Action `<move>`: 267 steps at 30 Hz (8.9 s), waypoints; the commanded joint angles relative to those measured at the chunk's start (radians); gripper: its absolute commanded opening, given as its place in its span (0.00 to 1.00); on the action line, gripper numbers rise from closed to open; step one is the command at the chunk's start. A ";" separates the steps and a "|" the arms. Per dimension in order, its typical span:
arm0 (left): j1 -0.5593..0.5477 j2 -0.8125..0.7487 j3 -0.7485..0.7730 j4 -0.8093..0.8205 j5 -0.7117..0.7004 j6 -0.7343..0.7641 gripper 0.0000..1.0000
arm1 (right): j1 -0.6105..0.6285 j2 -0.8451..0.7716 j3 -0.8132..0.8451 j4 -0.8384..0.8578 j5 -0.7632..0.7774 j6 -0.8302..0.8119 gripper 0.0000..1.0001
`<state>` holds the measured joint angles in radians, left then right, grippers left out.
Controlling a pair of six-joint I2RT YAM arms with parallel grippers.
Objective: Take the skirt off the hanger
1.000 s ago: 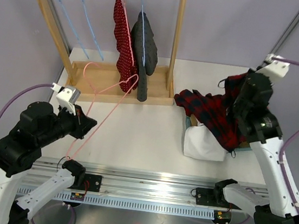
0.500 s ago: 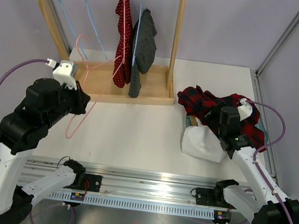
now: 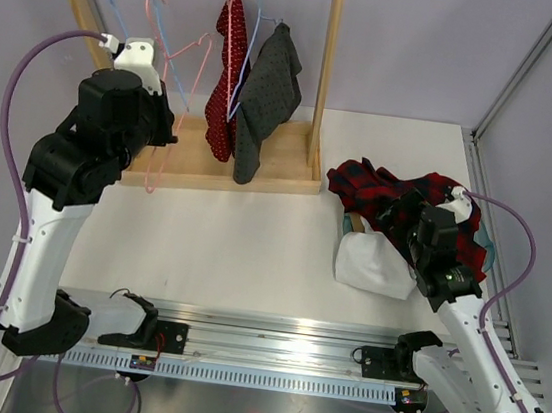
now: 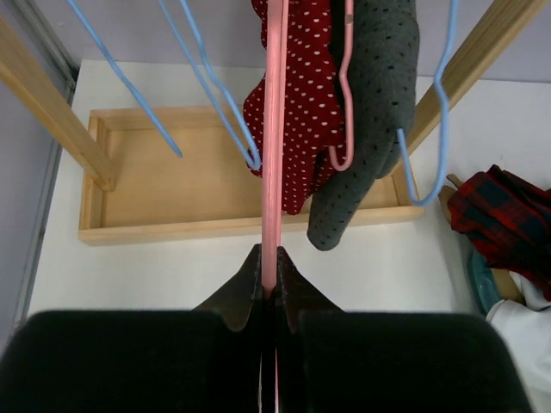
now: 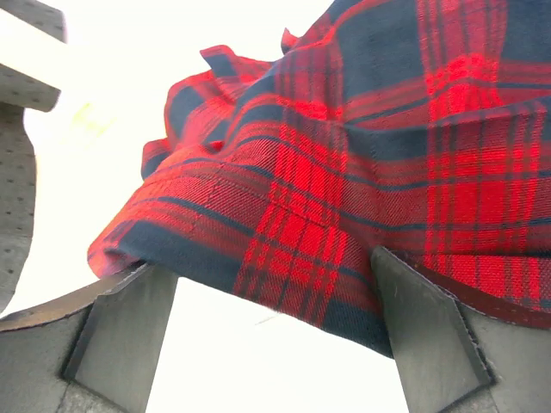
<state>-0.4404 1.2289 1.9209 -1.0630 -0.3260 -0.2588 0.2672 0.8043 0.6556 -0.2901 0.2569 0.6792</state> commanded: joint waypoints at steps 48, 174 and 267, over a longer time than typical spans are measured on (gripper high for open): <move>0.279 0.399 0.198 0.236 0.188 0.064 0.73 | -0.002 -0.166 -0.047 -0.124 -0.183 -0.017 1.00; -0.227 -0.089 -0.108 0.305 0.136 -0.184 0.00 | 0.837 0.802 0.872 0.221 -0.042 -0.481 0.11; 0.172 0.397 0.145 0.356 0.246 -0.103 0.07 | -0.121 0.200 0.191 -0.172 -0.191 -0.119 0.99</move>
<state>-0.2733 1.7031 2.0911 -0.7273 -0.0963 -0.3531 0.1421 1.0229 0.8116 -0.4294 0.0887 0.5549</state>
